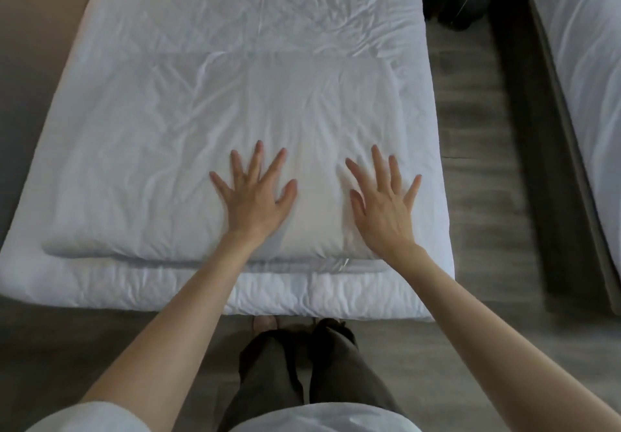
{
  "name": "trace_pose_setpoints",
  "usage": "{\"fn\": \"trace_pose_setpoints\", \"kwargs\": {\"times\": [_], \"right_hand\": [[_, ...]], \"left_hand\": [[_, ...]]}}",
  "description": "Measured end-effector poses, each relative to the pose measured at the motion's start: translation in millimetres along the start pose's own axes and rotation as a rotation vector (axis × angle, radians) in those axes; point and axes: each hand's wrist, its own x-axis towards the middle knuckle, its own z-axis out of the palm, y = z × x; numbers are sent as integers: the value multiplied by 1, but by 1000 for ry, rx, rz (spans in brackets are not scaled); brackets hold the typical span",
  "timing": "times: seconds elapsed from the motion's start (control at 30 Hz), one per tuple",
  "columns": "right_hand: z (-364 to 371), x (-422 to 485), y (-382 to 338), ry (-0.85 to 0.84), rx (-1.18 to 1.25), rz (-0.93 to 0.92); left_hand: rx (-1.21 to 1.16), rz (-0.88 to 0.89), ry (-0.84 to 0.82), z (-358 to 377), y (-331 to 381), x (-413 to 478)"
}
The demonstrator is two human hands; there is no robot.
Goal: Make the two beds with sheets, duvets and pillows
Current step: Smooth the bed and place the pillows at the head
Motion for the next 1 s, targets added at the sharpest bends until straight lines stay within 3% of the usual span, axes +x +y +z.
{"fn": "trace_pose_setpoints", "kwargs": {"times": [0.1,0.23,0.4,0.6,0.8,1.0], "right_hand": [[14,22,-14,-173,-10,-20],[53,16,8,-193,-51,-3],[99,21,41,-345,-106,11],[106,23,43,-324,-91,-22],[89,-23,55,-387,-181,-46],[46,-51,63,-495,-150,-71]], "left_hand": [[3,-90,75,10,-5,-1],[52,-80,116,44,-8,-13],[125,-101,99,92,-8,-11],[102,-118,71,99,-12,-9],[34,-198,-148,90,-9,-53],[45,-119,-363,51,-14,-95]]}}
